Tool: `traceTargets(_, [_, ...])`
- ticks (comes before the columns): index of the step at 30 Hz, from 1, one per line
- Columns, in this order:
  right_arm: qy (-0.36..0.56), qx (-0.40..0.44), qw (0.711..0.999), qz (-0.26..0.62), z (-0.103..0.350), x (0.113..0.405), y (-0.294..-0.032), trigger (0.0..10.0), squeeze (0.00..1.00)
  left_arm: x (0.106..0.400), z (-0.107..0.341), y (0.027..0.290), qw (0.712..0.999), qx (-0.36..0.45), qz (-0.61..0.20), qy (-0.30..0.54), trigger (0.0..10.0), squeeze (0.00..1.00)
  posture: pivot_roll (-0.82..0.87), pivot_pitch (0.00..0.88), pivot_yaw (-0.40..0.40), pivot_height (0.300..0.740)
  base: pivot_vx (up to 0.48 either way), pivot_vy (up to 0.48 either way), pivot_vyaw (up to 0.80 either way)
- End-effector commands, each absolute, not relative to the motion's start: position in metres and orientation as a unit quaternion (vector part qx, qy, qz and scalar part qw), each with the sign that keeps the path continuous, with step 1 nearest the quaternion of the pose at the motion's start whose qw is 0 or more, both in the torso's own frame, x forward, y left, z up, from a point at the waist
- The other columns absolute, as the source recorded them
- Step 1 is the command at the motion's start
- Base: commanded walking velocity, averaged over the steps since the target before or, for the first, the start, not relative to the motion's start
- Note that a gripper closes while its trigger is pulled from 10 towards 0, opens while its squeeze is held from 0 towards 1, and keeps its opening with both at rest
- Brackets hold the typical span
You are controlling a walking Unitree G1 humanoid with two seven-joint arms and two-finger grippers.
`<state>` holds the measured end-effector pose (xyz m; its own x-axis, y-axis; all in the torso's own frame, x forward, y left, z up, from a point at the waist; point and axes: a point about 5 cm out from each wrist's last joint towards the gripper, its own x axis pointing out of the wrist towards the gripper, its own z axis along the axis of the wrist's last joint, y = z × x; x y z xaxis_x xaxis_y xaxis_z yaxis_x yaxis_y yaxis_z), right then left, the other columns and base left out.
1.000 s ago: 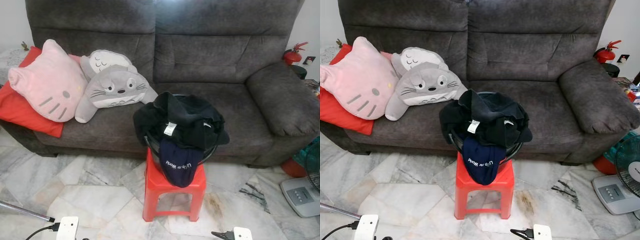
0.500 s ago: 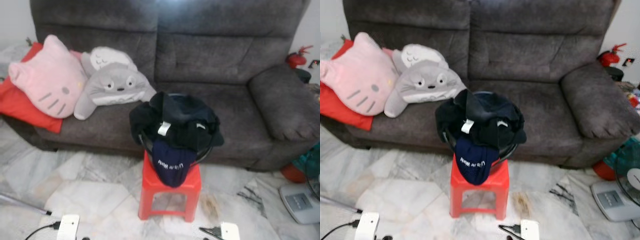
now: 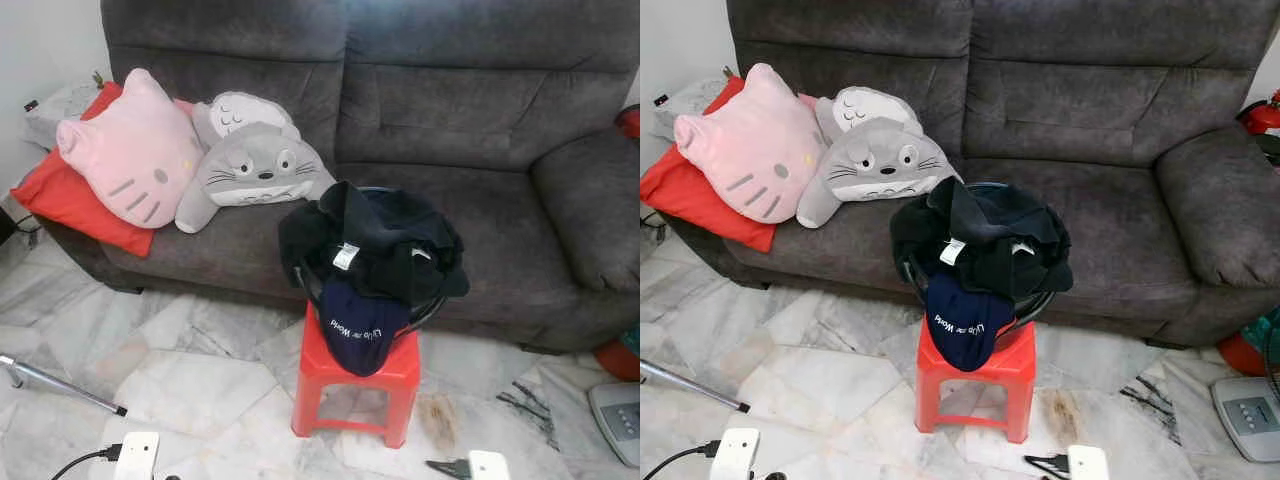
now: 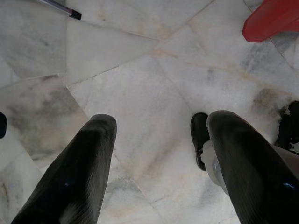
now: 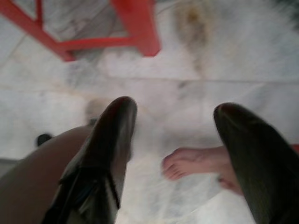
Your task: Hang hanger
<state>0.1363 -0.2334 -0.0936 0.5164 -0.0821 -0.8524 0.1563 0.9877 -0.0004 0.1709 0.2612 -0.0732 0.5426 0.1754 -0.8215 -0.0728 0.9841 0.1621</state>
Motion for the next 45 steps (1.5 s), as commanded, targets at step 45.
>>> traceTargets(45, [0.474, 0.064, 0.876, -0.065, -0.094, 0.16, -0.184, 10.0, 0.0, 0.168, -0.074, 0.266, 0.87, 0.058, 0.088, 0.481, 10.0, 0.0, -0.05, 0.031, 0.02, 0.74, 0.0, -0.094, 0.0])
